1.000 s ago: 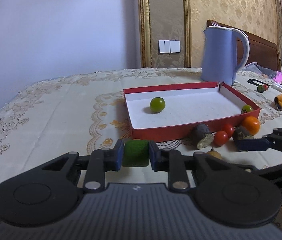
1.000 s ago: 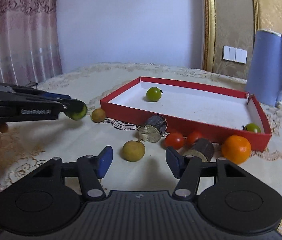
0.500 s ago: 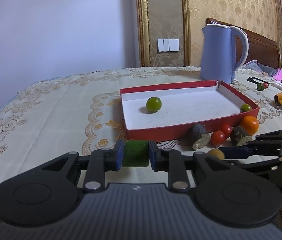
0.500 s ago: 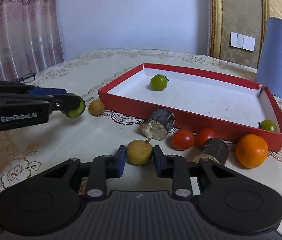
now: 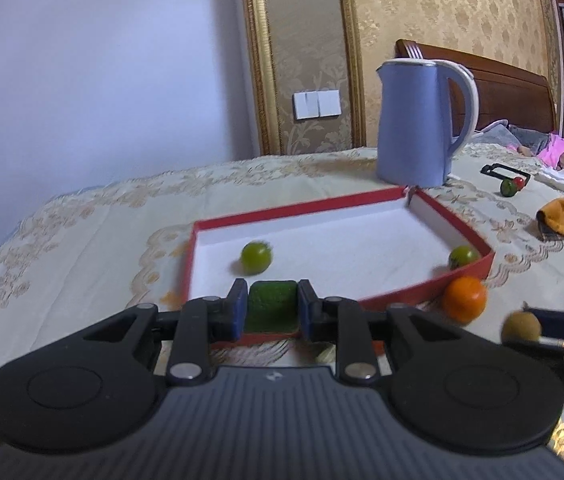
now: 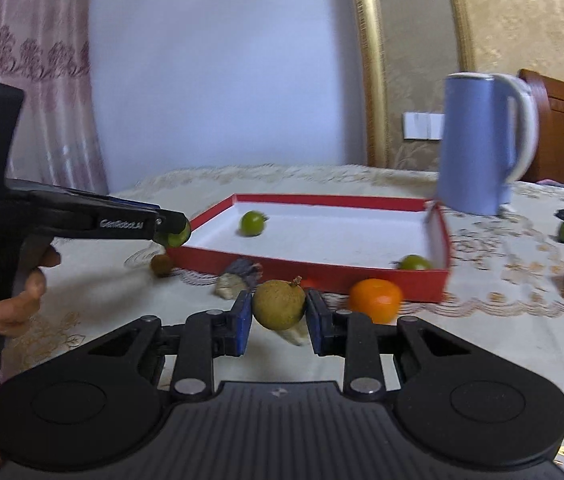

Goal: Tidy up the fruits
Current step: 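Drop the cucumber slice in the box with left while right grasps a brown fruit, then carry the brown round fruit into the box and open the right gripper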

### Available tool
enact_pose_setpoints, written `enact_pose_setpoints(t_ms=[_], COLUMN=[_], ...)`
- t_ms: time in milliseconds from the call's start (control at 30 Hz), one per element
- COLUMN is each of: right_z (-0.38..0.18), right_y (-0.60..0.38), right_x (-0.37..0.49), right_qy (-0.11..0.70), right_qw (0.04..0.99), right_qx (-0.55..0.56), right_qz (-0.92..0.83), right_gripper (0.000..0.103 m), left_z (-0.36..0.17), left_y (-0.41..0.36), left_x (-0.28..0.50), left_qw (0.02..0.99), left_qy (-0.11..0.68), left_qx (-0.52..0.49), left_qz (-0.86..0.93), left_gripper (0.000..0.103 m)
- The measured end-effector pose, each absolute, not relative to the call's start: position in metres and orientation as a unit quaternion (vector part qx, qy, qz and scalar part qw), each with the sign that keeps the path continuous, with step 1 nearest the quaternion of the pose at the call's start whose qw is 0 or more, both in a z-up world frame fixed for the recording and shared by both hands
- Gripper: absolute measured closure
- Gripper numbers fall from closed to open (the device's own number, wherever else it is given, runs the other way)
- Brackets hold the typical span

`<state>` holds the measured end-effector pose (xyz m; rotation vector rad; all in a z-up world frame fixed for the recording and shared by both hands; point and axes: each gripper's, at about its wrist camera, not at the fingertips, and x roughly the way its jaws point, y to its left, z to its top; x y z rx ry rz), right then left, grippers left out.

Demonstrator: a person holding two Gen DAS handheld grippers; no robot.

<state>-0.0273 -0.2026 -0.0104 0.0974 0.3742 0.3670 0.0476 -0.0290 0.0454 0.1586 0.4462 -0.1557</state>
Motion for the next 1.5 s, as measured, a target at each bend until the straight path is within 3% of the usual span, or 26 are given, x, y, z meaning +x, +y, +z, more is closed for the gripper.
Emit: enact_pose_setpoints(t_ms=[367,1067,1233,1300,1500], right_z=[-0.013,-0.016,-0.016,-0.017,-0.017], right_y=[-0.240,-0.246,-0.243,-0.242,-0.236], right_x=[-0.039,-0.034,-0.032,-0.031,-0.029], right_qy=[0.169,0.175,0.177,0.178,0.179], right_qw=[0.971,0.970,0.970,0.970,0.970], right_qx=[0.071,0.082,0.081,0.081,0.077], right_qz=[0.151,0.146,0.145,0.145,0.145], right_gripper=[0.075,0.075,0.075,0.075,0.075], left_z=[0.048,0.015,0.022,0.026,0.039], left_y=[-0.086,-0.094,-0.091,-0.088,-0.052], left_x=[0.107,0.198,0.186,0.179,0.133], left_qw=[0.967,0.952,0.956,0.958,0.969], left_qy=[0.223,0.290,0.276,0.269,0.235], left_qx=[0.109,0.093,0.095,0.094,0.067], left_qz=[-0.059,-0.005,-0.005,-0.001,0.020], left_gripper=[0.079,0.077,0.065,0.047,0.022])
